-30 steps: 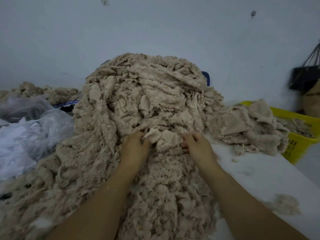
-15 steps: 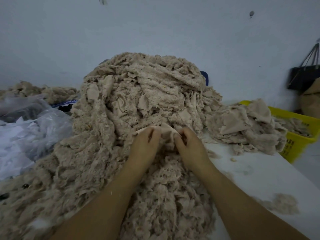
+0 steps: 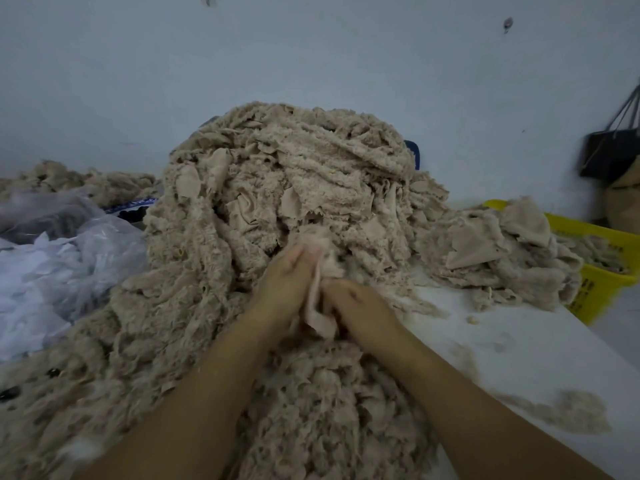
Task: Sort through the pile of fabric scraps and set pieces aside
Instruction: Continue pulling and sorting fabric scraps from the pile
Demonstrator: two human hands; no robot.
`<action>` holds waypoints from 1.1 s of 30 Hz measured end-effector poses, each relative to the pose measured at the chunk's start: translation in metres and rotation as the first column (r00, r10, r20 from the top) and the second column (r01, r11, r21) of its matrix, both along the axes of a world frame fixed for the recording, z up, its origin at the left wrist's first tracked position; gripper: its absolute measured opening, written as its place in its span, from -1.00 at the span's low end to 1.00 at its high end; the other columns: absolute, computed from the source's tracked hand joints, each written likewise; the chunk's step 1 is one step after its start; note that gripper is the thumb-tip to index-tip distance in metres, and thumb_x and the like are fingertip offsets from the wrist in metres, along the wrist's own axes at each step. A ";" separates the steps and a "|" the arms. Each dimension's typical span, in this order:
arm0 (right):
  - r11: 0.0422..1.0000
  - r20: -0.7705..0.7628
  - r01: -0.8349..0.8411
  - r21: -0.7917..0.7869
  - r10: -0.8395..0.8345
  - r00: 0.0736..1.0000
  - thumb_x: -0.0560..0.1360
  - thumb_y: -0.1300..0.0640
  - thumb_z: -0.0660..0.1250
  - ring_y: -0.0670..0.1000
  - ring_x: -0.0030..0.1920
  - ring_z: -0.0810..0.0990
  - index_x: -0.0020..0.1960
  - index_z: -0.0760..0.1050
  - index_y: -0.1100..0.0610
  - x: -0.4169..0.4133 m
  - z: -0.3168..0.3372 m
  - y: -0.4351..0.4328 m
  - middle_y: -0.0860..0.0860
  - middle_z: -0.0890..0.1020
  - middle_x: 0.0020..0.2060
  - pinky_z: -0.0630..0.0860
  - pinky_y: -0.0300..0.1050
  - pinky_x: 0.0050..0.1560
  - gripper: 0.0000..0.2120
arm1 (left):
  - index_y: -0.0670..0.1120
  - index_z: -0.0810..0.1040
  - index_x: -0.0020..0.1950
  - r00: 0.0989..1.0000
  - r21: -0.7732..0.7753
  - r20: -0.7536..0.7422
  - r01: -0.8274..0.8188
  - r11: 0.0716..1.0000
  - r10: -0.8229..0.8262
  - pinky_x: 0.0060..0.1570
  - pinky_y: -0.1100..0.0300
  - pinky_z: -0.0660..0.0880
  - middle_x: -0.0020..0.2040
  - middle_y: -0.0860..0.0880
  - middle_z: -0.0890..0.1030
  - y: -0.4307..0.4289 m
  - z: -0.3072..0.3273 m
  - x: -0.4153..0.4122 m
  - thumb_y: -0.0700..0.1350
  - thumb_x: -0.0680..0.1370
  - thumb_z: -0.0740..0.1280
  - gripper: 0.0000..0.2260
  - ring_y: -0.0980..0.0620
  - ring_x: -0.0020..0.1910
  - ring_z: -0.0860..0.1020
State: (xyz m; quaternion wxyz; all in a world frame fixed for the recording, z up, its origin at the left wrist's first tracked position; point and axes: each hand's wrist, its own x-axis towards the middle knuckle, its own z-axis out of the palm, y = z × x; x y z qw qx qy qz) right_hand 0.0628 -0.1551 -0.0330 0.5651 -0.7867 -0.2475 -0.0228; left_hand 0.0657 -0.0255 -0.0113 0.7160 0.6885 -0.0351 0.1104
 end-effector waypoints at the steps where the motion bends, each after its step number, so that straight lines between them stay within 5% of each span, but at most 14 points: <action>1: 0.994 -0.091 0.058 0.094 -0.050 0.995 0.39 -0.50 0.11 -0.23 -0.31 0.59 -0.26 0.59 -0.14 0.002 0.003 -0.004 -0.18 0.65 -0.34 0.52 -0.25 -0.25 -0.49 | -0.02 0.57 -0.13 0.996 0.135 0.085 0.027 0.990 -0.039 -0.20 0.35 0.53 -0.25 0.15 0.67 -0.006 0.001 -0.006 -0.06 0.68 0.22 -0.77 0.23 -0.26 0.61; 5: 0.873 -0.361 0.059 0.485 0.138 0.922 0.25 -0.56 0.23 -0.11 -0.16 0.72 -0.20 0.71 -0.11 0.004 0.007 -0.012 -0.06 0.73 -0.25 0.58 -0.30 -0.26 -0.42 | -0.05 0.53 -0.13 0.984 0.511 0.119 0.052 0.858 -0.131 -0.24 0.21 0.48 -0.28 0.05 0.61 -0.020 -0.005 -0.012 0.09 0.67 0.19 -0.70 0.15 -0.31 0.56; 7: 0.877 -0.348 0.077 0.474 0.107 0.932 0.36 -0.43 0.29 -0.10 -0.03 0.71 -0.11 0.70 -0.16 0.004 0.006 -0.011 -0.06 0.74 -0.11 0.59 -0.29 -0.16 -0.59 | -0.11 0.56 -0.10 0.985 0.555 0.132 0.018 0.832 -0.110 -0.26 0.20 0.43 -0.27 -0.04 0.61 -0.017 -0.010 -0.011 0.07 0.68 0.17 -0.67 0.12 -0.32 0.52; 9: 0.890 -0.320 0.173 0.422 -0.033 0.947 0.54 -0.21 0.30 -0.06 -0.13 0.70 -0.17 0.67 -0.15 0.008 0.003 -0.010 -0.07 0.72 -0.20 0.58 -0.26 -0.19 -0.76 | -0.17 0.57 -0.11 0.982 0.535 0.179 -0.042 0.844 -0.065 -0.28 0.16 0.40 -0.27 -0.12 0.59 -0.013 -0.012 -0.010 0.02 0.68 0.18 -0.66 0.10 -0.35 0.48; 12: 0.872 -0.250 0.293 0.393 -0.206 0.946 0.63 -0.06 0.25 -0.09 -0.35 0.62 -0.28 0.59 -0.02 0.015 0.001 -0.009 -0.04 0.64 -0.40 0.53 -0.26 -0.37 -0.65 | -0.21 0.52 -0.17 0.964 0.543 0.265 -0.162 0.824 0.014 -0.24 0.04 0.42 -0.27 -0.16 0.56 -0.012 -0.012 -0.006 -0.04 0.69 0.19 -0.67 -0.03 -0.29 0.51; 14: 0.833 -0.241 0.323 0.449 -0.235 0.942 0.64 -0.03 0.23 -0.11 -0.32 0.65 -0.25 0.61 -0.04 0.019 0.001 -0.012 -0.06 0.67 -0.36 0.56 -0.24 -0.33 -0.66 | -0.16 0.49 -0.21 0.951 0.535 0.301 -0.225 0.814 0.066 -0.27 0.09 0.39 -0.30 -0.06 0.53 -0.011 -0.013 -0.002 -0.05 0.69 0.19 -0.68 0.02 -0.28 0.50; 16: 0.800 -0.260 0.328 0.502 -0.223 0.940 0.65 -0.02 0.20 -0.12 -0.15 0.69 -0.20 0.65 -0.12 0.022 0.003 -0.015 -0.12 0.71 -0.22 0.61 -0.14 -0.13 -0.67 | -0.02 0.48 -0.26 0.956 0.395 0.244 -0.254 0.883 0.166 -0.30 0.24 0.34 -0.30 0.07 0.51 -0.010 -0.010 -0.002 -0.02 0.68 0.21 -0.69 0.18 -0.30 0.47; 18: 0.805 -0.262 0.300 0.512 -0.186 0.947 0.64 -0.11 0.19 -0.09 -0.04 0.69 -0.14 0.67 -0.18 0.023 0.005 -0.018 -0.12 0.72 -0.11 0.58 -0.01 0.05 -0.69 | 0.01 0.60 -0.16 0.985 0.041 0.043 -0.171 0.984 0.169 -0.22 0.26 0.49 -0.19 0.03 0.66 -0.006 -0.006 0.000 -0.01 0.67 0.23 -0.74 0.14 -0.20 0.60; 21: 0.912 -0.178 0.130 0.390 -0.065 0.982 0.48 -0.42 0.19 -0.26 0.03 0.63 0.02 0.60 -0.33 0.013 0.005 -0.013 -0.29 0.67 -0.01 0.54 -0.24 0.05 -0.70 | -0.12 0.64 0.12 0.991 -0.337 -0.122 0.004 0.941 -0.048 0.01 0.10 0.60 0.03 -0.11 0.72 -0.004 -0.003 0.002 -0.05 0.68 0.24 -0.78 -0.04 0.03 0.68; 23: 0.945 -0.135 0.019 0.325 0.027 0.990 0.55 -0.25 0.27 -0.23 0.05 0.64 0.09 0.60 -0.25 0.009 0.002 -0.007 -0.29 0.68 0.00 0.52 -0.42 -0.06 -0.79 | -0.16 0.61 0.18 0.985 -0.392 -0.145 0.025 0.920 -0.089 0.05 0.07 0.61 0.08 -0.14 0.71 -0.006 -0.003 0.002 -0.06 0.68 0.22 -0.75 -0.07 0.08 0.68; 26: 0.938 -0.128 0.117 0.327 -0.079 0.989 0.62 -0.02 0.28 -0.21 -0.07 0.67 -0.03 0.61 -0.15 0.009 0.002 -0.005 -0.28 0.70 -0.12 0.47 -0.48 -0.17 -0.86 | -0.14 0.61 0.11 0.983 -0.442 -0.170 -0.013 0.897 -0.069 -0.13 0.10 0.64 -0.02 -0.13 0.73 -0.005 -0.001 0.002 -0.05 0.68 0.20 -0.76 -0.05 -0.04 0.70; 29: 0.897 -0.201 0.234 0.375 -0.168 0.965 0.63 -0.12 0.21 -0.33 -0.23 0.63 -0.12 0.59 -0.11 0.013 0.003 -0.010 -0.32 0.68 -0.25 0.44 -0.51 -0.30 -0.76 | -0.13 0.60 0.11 0.984 -0.413 -0.176 -0.045 0.910 -0.031 -0.23 0.12 0.63 -0.05 -0.12 0.73 -0.002 -0.001 0.002 -0.02 0.69 0.20 -0.75 -0.05 -0.10 0.71; 33: 0.877 -0.273 0.255 0.407 -0.149 0.950 0.63 -0.18 0.18 -0.23 -0.03 0.67 0.02 0.61 -0.09 0.018 0.000 -0.013 -0.19 0.71 -0.05 0.53 -0.34 -0.08 -0.72 | -0.04 0.73 -0.02 0.979 -0.225 -0.139 0.118 0.967 -0.152 -0.28 0.20 0.59 -0.09 -0.10 0.73 -0.001 0.002 -0.003 0.22 0.51 0.34 -0.64 -0.01 -0.16 0.71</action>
